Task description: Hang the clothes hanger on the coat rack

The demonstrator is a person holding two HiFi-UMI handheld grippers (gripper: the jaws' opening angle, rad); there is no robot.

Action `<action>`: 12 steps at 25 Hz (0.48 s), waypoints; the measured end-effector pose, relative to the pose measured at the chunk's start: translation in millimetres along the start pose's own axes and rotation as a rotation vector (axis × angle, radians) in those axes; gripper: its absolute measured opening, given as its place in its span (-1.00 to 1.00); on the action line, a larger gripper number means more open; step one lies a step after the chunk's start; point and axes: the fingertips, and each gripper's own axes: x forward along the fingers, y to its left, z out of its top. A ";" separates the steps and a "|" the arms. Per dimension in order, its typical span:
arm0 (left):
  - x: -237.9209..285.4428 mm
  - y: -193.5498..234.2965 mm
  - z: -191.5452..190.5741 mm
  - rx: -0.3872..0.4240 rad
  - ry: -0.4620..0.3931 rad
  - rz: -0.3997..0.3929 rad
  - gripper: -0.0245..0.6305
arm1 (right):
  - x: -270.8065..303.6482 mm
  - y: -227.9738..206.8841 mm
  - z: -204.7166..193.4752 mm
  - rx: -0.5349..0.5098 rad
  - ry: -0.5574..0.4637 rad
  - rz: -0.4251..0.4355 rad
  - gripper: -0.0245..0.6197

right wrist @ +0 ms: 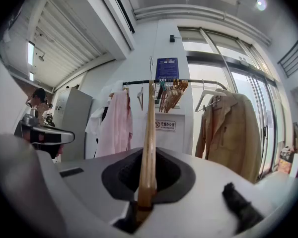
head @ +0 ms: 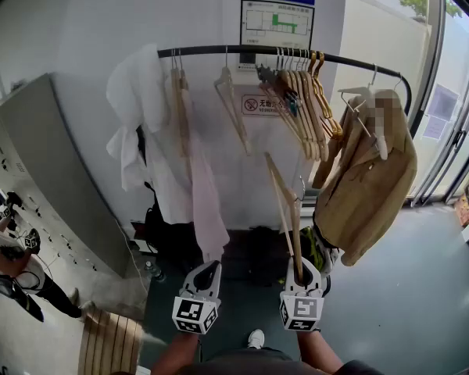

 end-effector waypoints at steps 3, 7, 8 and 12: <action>23.0 7.0 3.2 -0.012 -0.007 0.015 -0.89 | 23.3 -6.9 -5.0 0.016 0.009 0.017 -0.84; 46.4 12.2 4.3 -0.003 -0.007 0.034 -0.90 | 50.6 -14.9 -6.5 0.006 0.007 0.045 -0.84; 50.9 13.5 4.1 -0.001 -0.005 0.040 -0.90 | 57.4 -16.5 -5.7 0.005 0.004 0.052 -0.84; 66.2 18.8 3.8 0.007 0.004 0.069 -0.90 | 85.0 -20.9 2.1 0.005 -0.003 0.084 -0.84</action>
